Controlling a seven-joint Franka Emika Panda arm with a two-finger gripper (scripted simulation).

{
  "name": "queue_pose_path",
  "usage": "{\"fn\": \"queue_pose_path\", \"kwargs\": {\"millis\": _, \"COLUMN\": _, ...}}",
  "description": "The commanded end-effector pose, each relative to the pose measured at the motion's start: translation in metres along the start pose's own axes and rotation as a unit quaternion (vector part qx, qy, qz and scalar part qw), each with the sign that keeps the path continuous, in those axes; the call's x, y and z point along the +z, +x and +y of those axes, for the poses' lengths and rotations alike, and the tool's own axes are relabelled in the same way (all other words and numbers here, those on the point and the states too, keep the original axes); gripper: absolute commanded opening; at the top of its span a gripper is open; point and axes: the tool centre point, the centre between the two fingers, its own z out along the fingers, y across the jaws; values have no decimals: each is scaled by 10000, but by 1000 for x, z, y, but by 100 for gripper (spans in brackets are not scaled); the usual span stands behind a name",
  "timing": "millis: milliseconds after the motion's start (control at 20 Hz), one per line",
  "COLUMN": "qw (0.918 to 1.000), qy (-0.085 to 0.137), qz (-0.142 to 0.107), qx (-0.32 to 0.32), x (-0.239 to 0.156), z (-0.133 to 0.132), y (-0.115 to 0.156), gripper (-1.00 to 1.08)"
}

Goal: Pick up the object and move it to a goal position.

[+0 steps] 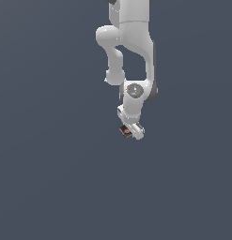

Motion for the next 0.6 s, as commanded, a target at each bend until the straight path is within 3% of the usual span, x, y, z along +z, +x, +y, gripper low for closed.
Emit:
{"fn": "queue_pose_path", "kwargs": {"millis": 0, "qw": 10000, "qy": 1, "qz": 1, "qx": 2, "x": 1, "z": 0, "y": 0, "gripper": -100}}
{"fn": "queue_pose_path", "kwargs": {"millis": 550, "qw": 10000, "qy": 10, "qz": 2, "qx": -1, "x": -1, "z": -1, "y": 1, "gripper": -100}}
